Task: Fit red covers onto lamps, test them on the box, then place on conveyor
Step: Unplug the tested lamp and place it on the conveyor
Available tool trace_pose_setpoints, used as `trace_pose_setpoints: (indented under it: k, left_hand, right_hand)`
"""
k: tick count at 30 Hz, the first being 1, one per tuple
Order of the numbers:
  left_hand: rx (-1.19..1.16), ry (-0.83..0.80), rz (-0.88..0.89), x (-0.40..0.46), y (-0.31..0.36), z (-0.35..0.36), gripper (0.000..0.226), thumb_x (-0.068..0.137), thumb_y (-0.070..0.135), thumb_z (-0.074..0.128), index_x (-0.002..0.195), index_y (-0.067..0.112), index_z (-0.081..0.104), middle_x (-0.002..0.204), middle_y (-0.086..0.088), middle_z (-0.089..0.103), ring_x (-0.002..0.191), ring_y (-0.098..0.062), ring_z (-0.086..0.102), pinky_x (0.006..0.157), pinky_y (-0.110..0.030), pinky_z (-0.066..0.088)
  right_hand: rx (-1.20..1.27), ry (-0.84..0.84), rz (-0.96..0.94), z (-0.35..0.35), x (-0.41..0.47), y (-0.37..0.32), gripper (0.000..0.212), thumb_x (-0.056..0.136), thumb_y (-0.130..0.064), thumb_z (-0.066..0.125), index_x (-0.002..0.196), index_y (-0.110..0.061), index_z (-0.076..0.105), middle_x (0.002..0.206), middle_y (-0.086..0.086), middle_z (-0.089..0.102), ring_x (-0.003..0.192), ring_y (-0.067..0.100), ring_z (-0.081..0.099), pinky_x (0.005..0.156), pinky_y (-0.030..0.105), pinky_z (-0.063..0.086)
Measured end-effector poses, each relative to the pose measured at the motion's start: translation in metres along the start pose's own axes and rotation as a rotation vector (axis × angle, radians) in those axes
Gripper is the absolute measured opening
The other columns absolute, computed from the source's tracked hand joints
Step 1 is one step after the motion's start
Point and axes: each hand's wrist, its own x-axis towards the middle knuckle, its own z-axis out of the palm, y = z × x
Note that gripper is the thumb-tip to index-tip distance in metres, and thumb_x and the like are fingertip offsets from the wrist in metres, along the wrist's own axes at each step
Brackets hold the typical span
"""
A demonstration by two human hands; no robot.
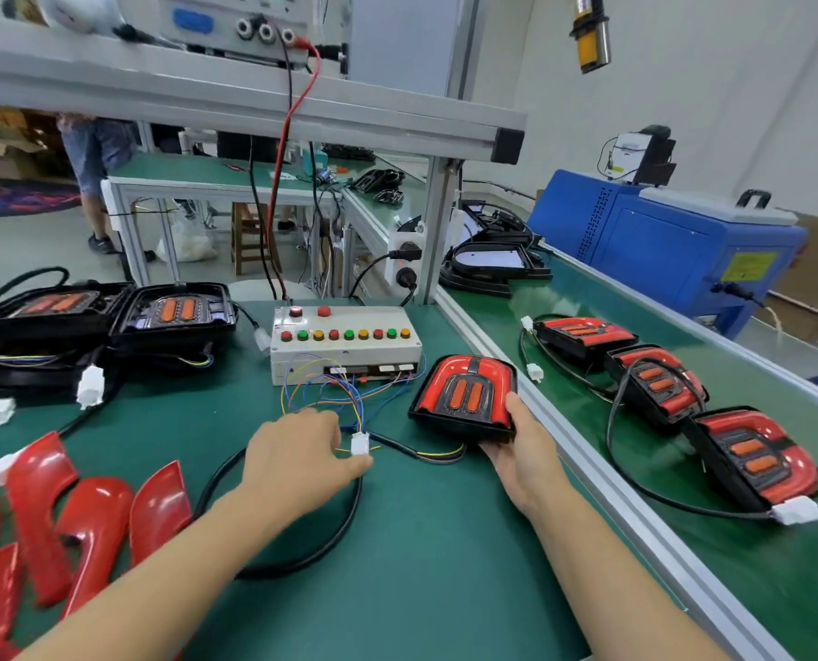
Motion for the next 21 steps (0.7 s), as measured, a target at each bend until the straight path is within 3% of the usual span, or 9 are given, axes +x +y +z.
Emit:
trace_pose_setpoints:
  k: [5,10,13,17,19,21]
  left_hand:
    - [-0.017,-0.063,-0.062,-0.001,0.009,0.014,0.042,0.076,0.059,0.057,0.102,0.025,0.051,0.103,0.009,0.059,0.095,-0.017,0.058,0.069,-0.028,0.037]
    - [-0.118,-0.076,-0.134,0.006,0.011,0.013,0.017,0.082,0.033,0.055,0.088,0.018,0.060,0.090,0.002,0.065,0.086,-0.022,0.059,0.062,-0.026,0.039]
    - [-0.448,-0.161,-0.227,0.011,0.008,0.012,0.009,0.077,0.019,0.061,0.074,0.012,0.057,0.071,-0.009,0.066,0.063,-0.024,0.056,0.059,-0.027,0.044]
    - [-1.029,-0.288,-0.367,0.011,0.004,0.004,0.015,0.072,-0.006,0.066,0.077,0.005,0.058,0.061,-0.010,0.055,0.042,-0.017,0.044,0.049,-0.022,0.036]
    - [-1.148,-0.320,-0.375,0.008,0.006,-0.002,0.015,0.076,-0.007,0.066,0.083,0.005,0.060,0.067,-0.012,0.060,0.042,-0.016,0.052,0.051,-0.022,0.041]
    - [-1.224,-0.338,-0.363,0.005,0.008,-0.006,0.012,0.081,-0.004,0.066,0.088,0.006,0.064,0.074,-0.011,0.068,0.047,-0.015,0.060,0.053,-0.021,0.046]
  right_hand:
    - [-0.066,0.030,0.019,0.001,-0.003,-0.004,0.028,0.102,-0.024,0.046,0.099,-0.011,0.070,0.091,0.004,0.077,0.094,0.019,0.068,0.075,0.030,0.053]
    - [-0.212,0.029,-0.036,-0.005,-0.008,-0.003,0.022,0.100,-0.027,0.049,0.103,-0.013,0.066,0.101,0.005,0.073,0.098,0.020,0.066,0.082,0.032,0.053]
    - [-0.264,0.011,-0.032,-0.006,-0.012,-0.005,0.020,0.099,-0.028,0.050,0.105,-0.015,0.063,0.108,0.007,0.071,0.099,0.020,0.066,0.082,0.031,0.052]
    - [-0.421,0.126,-0.086,-0.004,-0.020,-0.008,0.046,0.097,-0.035,0.051,0.138,-0.014,0.046,0.136,0.001,0.054,0.118,0.017,0.054,0.103,0.035,0.041]
    - [-0.536,0.231,-0.247,0.001,-0.031,-0.009,0.045,0.097,-0.033,0.052,0.139,-0.021,0.042,0.135,-0.007,0.048,0.116,0.010,0.047,0.097,0.029,0.034]
    - [-0.609,0.242,-0.493,0.011,-0.046,-0.010,0.033,0.096,-0.026,0.053,0.129,-0.028,0.048,0.124,-0.013,0.050,0.111,0.008,0.049,0.094,0.027,0.037]
